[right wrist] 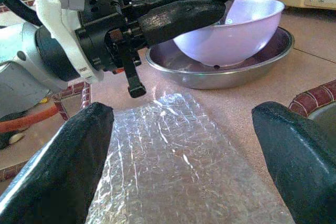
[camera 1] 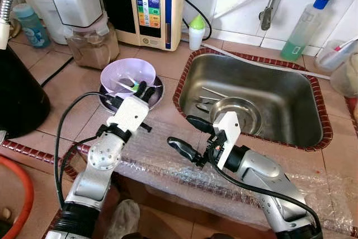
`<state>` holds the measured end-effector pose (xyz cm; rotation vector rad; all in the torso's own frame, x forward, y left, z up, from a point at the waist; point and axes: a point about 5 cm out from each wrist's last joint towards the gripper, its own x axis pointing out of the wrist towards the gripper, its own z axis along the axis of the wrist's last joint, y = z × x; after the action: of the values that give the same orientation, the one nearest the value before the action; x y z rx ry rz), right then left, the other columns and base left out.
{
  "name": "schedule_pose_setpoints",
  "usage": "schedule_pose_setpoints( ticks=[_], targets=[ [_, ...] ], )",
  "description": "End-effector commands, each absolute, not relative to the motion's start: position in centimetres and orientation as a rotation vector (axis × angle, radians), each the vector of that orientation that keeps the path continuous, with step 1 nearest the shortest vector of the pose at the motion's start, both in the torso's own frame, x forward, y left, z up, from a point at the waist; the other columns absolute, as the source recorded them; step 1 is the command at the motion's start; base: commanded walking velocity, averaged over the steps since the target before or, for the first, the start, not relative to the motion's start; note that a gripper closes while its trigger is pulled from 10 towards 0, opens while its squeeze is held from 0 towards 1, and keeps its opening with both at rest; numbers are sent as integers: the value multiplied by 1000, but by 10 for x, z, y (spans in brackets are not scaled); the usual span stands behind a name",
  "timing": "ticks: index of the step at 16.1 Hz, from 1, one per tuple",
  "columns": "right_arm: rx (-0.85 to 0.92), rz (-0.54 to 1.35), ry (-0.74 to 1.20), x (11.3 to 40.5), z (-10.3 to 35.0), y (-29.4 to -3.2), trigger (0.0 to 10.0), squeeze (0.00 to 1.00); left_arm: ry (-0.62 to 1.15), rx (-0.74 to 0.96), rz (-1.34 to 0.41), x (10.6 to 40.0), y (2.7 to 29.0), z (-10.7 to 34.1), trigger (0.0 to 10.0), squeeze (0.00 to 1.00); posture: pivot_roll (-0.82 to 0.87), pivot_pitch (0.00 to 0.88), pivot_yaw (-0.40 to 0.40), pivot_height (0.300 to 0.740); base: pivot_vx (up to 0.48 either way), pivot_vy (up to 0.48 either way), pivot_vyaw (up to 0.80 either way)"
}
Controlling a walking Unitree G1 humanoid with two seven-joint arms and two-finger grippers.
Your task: Kitchen organization
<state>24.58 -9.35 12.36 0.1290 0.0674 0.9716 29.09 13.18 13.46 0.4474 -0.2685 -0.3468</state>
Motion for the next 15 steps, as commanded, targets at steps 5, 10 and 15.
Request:
schedule_pose_setpoints(
  ticks=[5, 10, 15],
  targets=[
    [118, 970, 57, 247, 125, -94, 10000, 0, -295, 591, -344, 290, 137, 143, 10000, 1000, -58, 41, 11, 740, 0, 0, 0],
    [120, 974, 60, 247, 124, -94, 10000, 0, -285, 646, -278, 274, 143, 136, 10000, 1000, -52, 38, 12, 740, 0, 0, 0],
    [119, 984, 61, 248, 124, -93, 10000, 0, -279, 682, -239, 268, 148, 135, 10000, 1000, -48, 37, 9, 740, 0, 0, 0]
  ],
)
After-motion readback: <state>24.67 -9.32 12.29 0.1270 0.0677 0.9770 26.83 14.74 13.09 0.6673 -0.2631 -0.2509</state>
